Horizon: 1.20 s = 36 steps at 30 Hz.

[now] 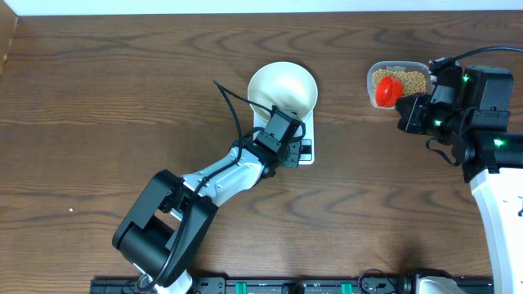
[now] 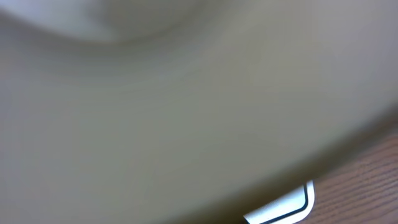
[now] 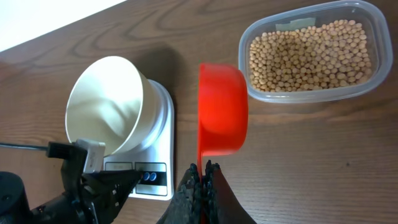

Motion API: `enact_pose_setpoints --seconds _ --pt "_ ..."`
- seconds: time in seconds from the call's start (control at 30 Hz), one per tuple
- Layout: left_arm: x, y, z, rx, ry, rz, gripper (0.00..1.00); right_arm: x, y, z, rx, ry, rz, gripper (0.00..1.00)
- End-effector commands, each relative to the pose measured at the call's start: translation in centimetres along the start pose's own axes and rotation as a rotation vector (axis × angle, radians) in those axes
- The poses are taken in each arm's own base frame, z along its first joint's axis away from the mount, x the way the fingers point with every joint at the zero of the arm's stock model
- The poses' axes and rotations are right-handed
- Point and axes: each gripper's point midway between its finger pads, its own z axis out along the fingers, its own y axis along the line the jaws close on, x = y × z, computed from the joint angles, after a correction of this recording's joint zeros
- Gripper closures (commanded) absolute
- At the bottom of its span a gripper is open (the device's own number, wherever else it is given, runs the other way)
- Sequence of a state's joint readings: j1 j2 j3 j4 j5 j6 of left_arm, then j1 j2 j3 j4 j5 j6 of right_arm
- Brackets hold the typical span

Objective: Scoop item into bowl and weigh 50g on scale

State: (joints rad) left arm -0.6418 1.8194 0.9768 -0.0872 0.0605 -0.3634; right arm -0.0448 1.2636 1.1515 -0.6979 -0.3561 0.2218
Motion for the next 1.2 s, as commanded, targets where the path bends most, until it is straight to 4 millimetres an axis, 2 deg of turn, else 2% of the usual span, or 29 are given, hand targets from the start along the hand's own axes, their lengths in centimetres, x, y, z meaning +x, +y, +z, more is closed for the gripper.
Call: enact_pose_setpoints --seconds 0.0,0.67,0.83,1.07,1.17 --pt "1.4 0.9 0.8 -0.032 0.041 -0.006 0.93 -1.1 -0.3 -0.6 0.025 -0.032 -0.020 0.99" --pt "1.4 0.1 0.9 0.010 0.047 0.009 0.93 -1.1 -0.3 -0.6 0.026 -0.032 -0.020 0.99" --pt "2.3 0.6 1.7 -0.004 0.076 0.008 0.93 -1.1 -0.3 -0.6 0.026 -0.032 -0.020 0.99" --pt "4.6 1.6 3.1 -0.040 0.155 0.007 0.92 -1.0 -0.3 -0.6 0.026 -0.029 -0.019 0.99" --pt "4.7 2.1 3.2 -0.064 0.155 0.007 0.92 -1.0 -0.3 -0.6 0.026 -0.029 -0.019 0.99"
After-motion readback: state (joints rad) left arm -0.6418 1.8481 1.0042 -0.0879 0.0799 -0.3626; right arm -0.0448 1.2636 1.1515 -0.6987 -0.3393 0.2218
